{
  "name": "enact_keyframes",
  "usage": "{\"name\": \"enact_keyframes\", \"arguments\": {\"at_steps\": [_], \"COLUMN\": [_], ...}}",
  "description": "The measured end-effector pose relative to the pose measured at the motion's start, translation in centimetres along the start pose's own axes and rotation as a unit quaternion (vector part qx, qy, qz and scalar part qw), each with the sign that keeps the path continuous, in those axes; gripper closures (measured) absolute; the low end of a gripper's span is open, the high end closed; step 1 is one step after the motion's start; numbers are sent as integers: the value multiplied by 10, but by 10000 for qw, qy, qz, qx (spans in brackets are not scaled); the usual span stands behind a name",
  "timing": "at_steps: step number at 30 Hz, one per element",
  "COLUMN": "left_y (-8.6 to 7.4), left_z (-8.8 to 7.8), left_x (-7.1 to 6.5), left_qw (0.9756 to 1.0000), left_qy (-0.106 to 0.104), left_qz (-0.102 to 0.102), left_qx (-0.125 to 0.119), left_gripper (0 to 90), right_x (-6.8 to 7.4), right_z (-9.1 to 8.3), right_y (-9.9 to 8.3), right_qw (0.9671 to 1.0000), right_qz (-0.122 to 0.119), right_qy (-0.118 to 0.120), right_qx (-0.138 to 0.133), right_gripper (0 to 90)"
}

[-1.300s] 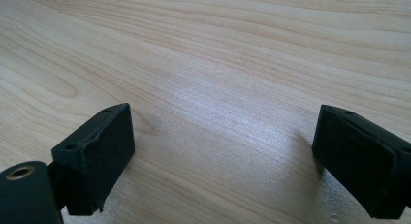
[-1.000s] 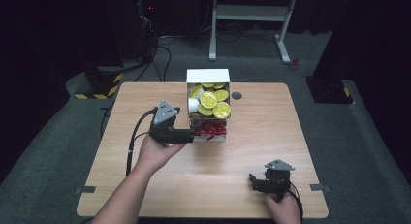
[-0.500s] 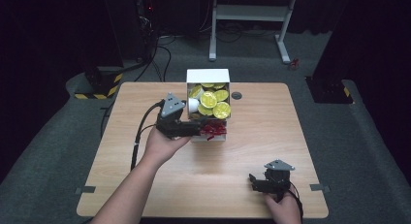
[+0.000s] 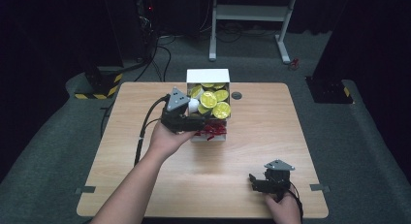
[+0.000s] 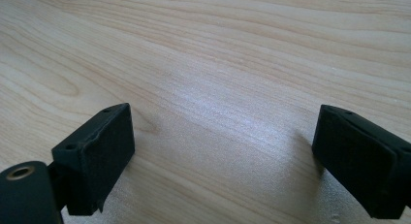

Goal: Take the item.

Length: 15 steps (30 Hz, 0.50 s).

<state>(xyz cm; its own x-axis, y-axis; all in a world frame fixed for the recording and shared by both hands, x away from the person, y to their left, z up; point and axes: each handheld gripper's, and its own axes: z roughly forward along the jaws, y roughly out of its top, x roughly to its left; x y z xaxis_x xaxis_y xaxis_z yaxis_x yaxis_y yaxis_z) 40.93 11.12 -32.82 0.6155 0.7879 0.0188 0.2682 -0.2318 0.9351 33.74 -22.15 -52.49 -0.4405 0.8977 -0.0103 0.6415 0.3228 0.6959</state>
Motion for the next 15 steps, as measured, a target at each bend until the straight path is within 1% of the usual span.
{"name": "enact_keyframes", "arguments": {"at_steps": [7, 9, 15], "left_y": [6, 8, 12], "left_z": [5, 7, 14], "left_x": [1, 2, 0], "left_qw": [10000, 10000, 10000], "left_qy": [6, 27, 6], "left_qz": [-14, 46, 83], "left_qx": [-35, -10, 45], "left_gripper": [146, 147, 150], "right_x": [0, 0, 0], "right_z": [0, 0, 0], "right_y": [0, 0, 0], "right_qw": [10000, 10000, 10000], "right_qz": [15, 15, 15], "right_qy": [0, -1, -1], "right_qx": [5, 5, 5], "right_gripper": [80, 80, 80]}}
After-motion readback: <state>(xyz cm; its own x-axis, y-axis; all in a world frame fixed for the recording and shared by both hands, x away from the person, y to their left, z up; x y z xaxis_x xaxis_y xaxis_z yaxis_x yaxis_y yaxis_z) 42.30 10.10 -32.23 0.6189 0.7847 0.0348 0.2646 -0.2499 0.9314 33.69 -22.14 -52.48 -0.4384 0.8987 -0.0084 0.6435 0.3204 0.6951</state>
